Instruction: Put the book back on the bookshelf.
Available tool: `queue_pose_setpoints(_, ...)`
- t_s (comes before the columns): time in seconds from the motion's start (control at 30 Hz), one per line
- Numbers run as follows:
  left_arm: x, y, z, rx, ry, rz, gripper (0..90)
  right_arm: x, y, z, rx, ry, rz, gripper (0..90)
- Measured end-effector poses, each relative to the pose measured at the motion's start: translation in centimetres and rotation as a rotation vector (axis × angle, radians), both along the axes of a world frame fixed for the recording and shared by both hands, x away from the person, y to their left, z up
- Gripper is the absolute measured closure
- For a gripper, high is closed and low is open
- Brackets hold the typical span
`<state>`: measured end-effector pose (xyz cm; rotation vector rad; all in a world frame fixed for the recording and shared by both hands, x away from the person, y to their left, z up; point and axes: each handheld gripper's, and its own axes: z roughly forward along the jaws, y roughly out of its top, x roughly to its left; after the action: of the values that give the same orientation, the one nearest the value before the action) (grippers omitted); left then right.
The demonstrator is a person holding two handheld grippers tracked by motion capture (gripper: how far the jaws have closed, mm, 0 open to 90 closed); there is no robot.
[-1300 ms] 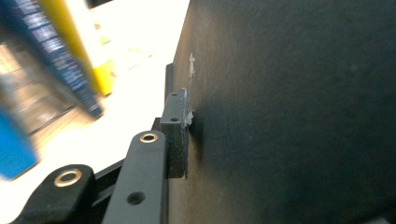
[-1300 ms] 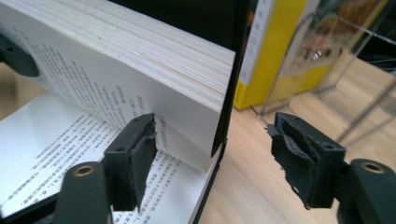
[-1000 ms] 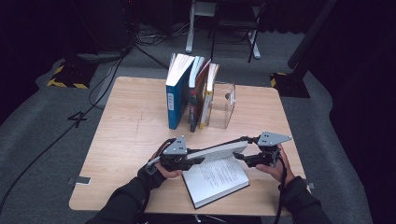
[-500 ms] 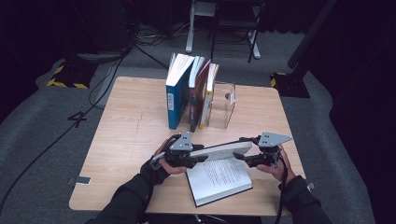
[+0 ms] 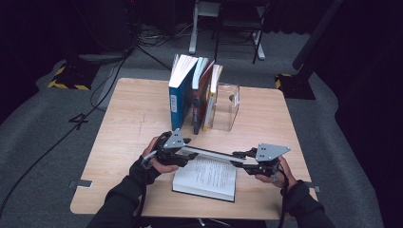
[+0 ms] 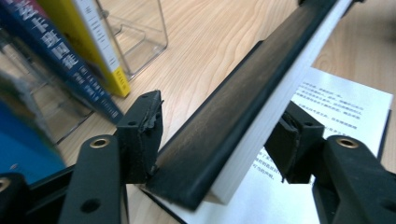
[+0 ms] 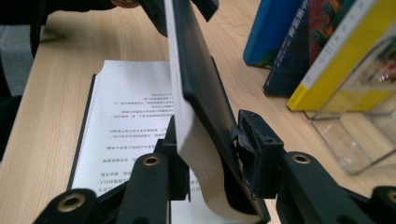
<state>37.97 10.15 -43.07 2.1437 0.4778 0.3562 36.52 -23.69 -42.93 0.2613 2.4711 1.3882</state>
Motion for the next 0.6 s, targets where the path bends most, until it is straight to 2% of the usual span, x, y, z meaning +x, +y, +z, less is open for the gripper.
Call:
queue_pose_setpoints(0.07, -0.2, 0.0, 0.2, 0.027, -0.017, 0.006, 39.1, -0.1, 0.3, 0.0, 0.005, -0.013, -0.011, 68.6)
queue_pose_setpoints(0.23, -0.8, 0.7, 1.2, -0.009, 0.006, 0.019, 32.3, -0.3, 0.5, 0.0, 0.012, -0.023, -0.039, 70.0)
queue_pose_setpoints(0.37, -2.0, 1.0, 2.7, -0.023, -0.054, 0.026, 30.4, -0.4, 0.7, 0.0, 0.005, -0.028, -0.036, 69.7)
queue_pose_setpoints(0.47, -2.8, 0.8, 4.1, -0.055, -0.078, 0.021, 29.9, -0.5, 0.8, 0.0, -0.006, -0.027, -0.027, 68.4)
queue_pose_setpoints(0.53, -3.3, 0.3, 4.7, -0.071, -0.079, -0.002, 26.8, -0.6, 1.0, 0.0, -0.014, -0.027, -0.02, 67.6)
queue_pose_setpoints(0.6, -3.8, -0.6, 4.9, -0.047, -0.089, -0.019, 26.0, -0.6, 1.1, 0.0, -0.021, -0.03, -0.012, 67.2)
